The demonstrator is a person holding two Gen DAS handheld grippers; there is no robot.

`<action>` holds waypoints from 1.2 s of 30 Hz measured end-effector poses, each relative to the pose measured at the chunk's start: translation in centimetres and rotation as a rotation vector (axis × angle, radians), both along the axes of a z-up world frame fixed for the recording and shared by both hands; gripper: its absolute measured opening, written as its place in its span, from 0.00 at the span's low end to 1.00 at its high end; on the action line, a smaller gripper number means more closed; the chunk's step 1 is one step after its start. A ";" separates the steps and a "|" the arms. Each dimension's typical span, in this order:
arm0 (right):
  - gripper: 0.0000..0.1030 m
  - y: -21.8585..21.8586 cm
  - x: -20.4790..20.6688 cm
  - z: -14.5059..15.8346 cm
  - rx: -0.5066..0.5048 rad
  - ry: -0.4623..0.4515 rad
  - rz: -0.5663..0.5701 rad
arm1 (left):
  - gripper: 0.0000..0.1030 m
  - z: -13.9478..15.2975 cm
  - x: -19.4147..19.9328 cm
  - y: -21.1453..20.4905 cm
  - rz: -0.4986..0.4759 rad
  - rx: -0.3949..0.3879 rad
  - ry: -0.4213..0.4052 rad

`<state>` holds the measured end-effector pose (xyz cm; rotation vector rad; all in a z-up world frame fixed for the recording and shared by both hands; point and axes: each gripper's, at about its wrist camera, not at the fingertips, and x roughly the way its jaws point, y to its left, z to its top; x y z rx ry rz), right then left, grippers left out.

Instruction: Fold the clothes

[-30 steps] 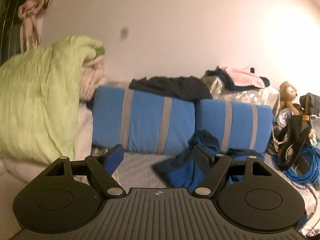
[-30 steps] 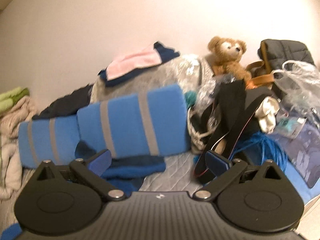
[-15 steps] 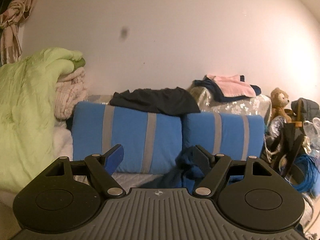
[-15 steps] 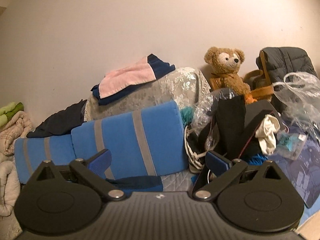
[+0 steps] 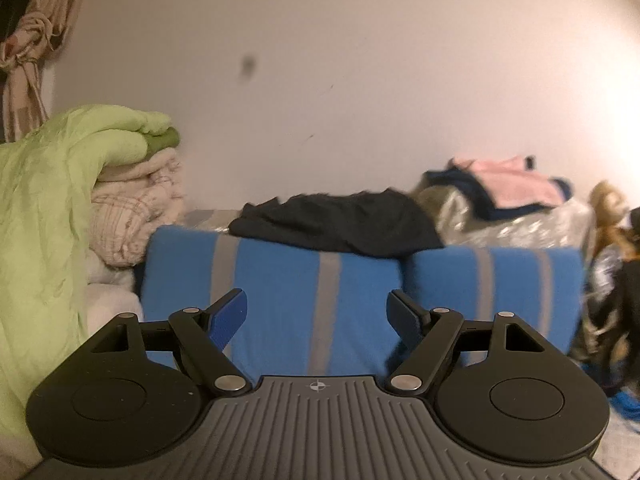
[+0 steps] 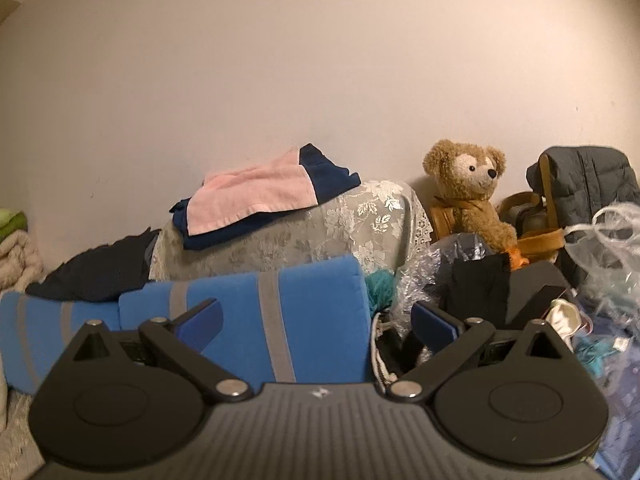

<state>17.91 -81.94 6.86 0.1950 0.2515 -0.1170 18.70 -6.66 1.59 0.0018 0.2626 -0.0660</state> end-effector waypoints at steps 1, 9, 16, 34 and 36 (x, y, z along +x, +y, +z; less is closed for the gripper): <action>1.00 0.3 0.7 -0.3 0.004 -0.001 -0.001 | 0.75 -0.7 0.5 -0.7 0.012 -0.007 0.012; 1.00 4.8 7.1 -7.0 -0.034 0.063 0.044 | 0.75 -8.1 3.1 -6.8 -0.025 -0.077 0.095; 1.00 8.1 11.0 -14.0 0.025 0.166 0.090 | 0.75 -14.8 4.5 -11.2 -0.104 -0.136 0.138; 0.80 7.9 17.1 -29.6 0.259 0.364 0.097 | 0.75 -24.5 4.6 -11.1 0.062 -0.133 0.259; 0.76 7.2 17.6 -31.1 0.325 0.374 0.080 | 0.75 -24.6 4.6 -10.5 0.090 -0.141 0.271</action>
